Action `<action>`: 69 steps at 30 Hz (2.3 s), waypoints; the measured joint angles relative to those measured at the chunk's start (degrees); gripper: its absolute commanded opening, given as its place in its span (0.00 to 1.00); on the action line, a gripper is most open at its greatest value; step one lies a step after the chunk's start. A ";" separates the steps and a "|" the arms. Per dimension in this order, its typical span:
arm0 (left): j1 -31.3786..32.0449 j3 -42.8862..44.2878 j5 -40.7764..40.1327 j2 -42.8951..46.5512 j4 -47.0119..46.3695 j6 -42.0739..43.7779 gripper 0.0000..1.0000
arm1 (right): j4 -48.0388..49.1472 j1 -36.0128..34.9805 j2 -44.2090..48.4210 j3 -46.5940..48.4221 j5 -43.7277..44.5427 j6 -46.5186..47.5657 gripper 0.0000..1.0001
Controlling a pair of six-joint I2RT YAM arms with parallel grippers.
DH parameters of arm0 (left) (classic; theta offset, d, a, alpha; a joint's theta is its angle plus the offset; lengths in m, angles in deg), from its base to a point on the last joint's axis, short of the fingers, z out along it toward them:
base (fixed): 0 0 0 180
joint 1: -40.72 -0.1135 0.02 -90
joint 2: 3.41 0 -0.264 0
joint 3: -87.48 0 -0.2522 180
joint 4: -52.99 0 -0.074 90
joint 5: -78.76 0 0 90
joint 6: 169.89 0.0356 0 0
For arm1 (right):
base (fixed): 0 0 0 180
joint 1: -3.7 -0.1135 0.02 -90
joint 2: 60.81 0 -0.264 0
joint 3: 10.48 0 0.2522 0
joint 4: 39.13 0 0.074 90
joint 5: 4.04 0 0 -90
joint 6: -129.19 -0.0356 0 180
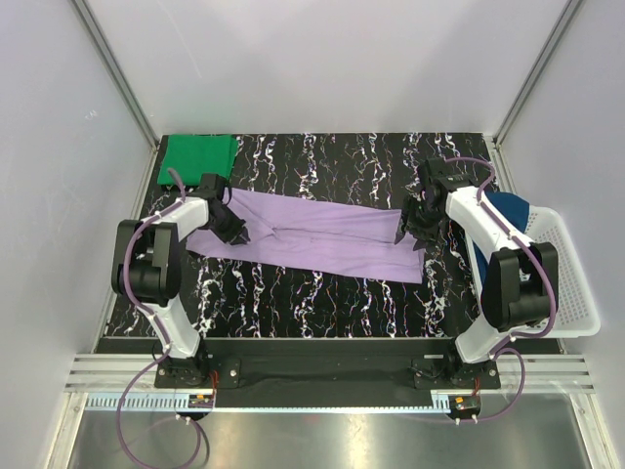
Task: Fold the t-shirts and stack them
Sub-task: Fold the tshirt
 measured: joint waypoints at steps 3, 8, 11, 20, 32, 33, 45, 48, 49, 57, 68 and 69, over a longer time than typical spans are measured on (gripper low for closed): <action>0.02 0.20 0.02 -0.02 -0.09 -0.24 0.00 | -0.02 0.00 0.00 -0.11 0.00 0.02 0.59; 0.72 1.66 -0.02 -0.02 -0.04 -0.04 0.00 | -0.02 0.00 0.02 -0.11 -0.02 0.07 0.59; 2.10 4.44 0.07 -0.24 0.31 0.00 0.00 | -0.02 0.00 0.00 -0.11 0.00 0.11 0.59; 7.67 21.07 3.06 -6.73 -3.13 0.79 0.50 | -0.04 0.00 0.00 -0.11 -0.04 0.63 0.59; 7.39 18.36 -2.91 -1.53 0.50 9.88 0.43 | 0.00 0.00 0.00 -1.14 -0.15 0.63 0.59; 6.29 17.55 -2.99 -1.46 0.85 10.34 0.43 | 0.02 0.00 0.00 -1.16 -0.15 0.63 0.59; -3.28 16.76 -4.31 -8.17 2.01 12.13 0.01 | -0.33 0.00 0.39 -1.42 0.00 0.63 0.59; -3.06 17.86 -4.31 -10.19 2.03 11.85 0.04 | -0.55 0.00 0.42 -1.42 0.04 0.63 0.59; -2.99 17.92 -4.28 -10.51 1.99 11.69 0.05 | -0.55 0.00 0.42 -1.42 0.04 0.63 0.59; -2.84 23.21 -4.17 -15.67 1.84 11.63 0.07 | -0.81 0.00 0.42 -1.42 0.15 0.63 0.59; -2.08 37.88 0.87 -25.57 -1.14 11.47 0.13 | -2.73 0.00 0.42 -1.42 0.52 0.68 0.59; -1.73 39.43 1.03 -25.94 -1.38 11.74 0.13 | -2.89 0.00 0.42 -1.42 0.52 0.68 0.59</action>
